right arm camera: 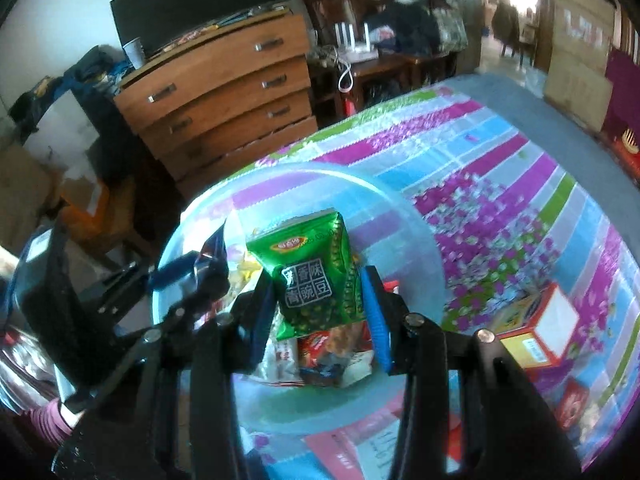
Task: Organize snacks
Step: 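Open both tools to drop the navy packet and green bag into the bowl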
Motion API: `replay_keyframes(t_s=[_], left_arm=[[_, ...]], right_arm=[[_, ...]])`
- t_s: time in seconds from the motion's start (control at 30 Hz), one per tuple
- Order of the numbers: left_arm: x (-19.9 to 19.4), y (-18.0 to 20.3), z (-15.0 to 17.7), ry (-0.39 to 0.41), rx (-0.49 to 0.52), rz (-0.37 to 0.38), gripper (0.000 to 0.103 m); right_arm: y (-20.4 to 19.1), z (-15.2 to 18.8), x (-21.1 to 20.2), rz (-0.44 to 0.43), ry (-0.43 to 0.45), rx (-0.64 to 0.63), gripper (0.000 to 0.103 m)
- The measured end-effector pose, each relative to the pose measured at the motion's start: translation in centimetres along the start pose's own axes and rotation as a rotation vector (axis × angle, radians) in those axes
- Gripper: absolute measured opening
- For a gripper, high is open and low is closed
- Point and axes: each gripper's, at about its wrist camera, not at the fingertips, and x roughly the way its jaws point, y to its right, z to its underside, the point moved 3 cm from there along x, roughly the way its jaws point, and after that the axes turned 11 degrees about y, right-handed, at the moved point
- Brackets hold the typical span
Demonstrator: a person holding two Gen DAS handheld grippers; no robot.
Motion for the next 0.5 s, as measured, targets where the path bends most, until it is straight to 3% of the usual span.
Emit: replay_keyframes(t_s=[0.5], left_arm=[[1.9,-1.5,0.9,-0.048,0.006,-0.032,0.039]], right_arm=[[-0.8,0.4,2.3,-0.015,-0.061,0.010,0.043]])
